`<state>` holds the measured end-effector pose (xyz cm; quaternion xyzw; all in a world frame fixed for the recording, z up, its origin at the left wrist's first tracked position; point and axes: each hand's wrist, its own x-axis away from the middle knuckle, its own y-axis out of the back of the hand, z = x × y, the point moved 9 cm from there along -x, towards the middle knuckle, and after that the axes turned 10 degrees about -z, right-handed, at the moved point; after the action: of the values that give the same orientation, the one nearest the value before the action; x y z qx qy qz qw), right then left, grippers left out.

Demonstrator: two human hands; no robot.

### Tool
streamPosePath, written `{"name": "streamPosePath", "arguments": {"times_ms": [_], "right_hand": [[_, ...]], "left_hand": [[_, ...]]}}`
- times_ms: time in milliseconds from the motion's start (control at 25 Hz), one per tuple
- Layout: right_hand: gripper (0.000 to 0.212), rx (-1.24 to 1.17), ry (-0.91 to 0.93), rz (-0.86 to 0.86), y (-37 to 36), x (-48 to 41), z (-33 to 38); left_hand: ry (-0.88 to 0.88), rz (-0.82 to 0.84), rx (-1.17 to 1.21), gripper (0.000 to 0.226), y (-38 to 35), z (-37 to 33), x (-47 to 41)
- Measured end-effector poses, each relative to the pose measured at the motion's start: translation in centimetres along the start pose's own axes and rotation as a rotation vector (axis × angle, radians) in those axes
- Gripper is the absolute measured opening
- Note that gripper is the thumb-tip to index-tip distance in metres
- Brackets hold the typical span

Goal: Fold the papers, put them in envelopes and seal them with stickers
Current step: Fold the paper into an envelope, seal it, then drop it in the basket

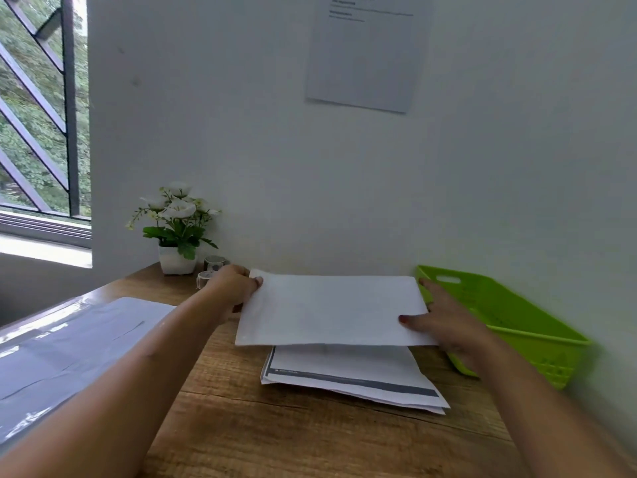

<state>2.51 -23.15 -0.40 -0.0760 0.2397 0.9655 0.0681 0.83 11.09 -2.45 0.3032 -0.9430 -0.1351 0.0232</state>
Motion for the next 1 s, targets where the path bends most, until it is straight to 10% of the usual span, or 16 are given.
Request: {"name": "streamPosePath", "arguments": {"times_ms": [360, 600, 1000], "right_hand": [[0.070, 0.618, 0.070, 0.146, -2.4, 1.8, -1.1], [0.074, 0.711, 0.154, 0.160, -3.8, 2.4, -0.6], [0.077, 0.903, 0.216, 0.384, -9.0, 3.7, -2.8]], "left_hand": [[-0.068, 0.096, -0.452, 0.033, -1.7, 1.9, 0.3], [-0.495, 0.046, -0.873, 0.043, -4.4, -1.8, 2.9], [-0.658, 0.498, -1.073, 0.059, -12.1, 1.5, 9.5]]}}
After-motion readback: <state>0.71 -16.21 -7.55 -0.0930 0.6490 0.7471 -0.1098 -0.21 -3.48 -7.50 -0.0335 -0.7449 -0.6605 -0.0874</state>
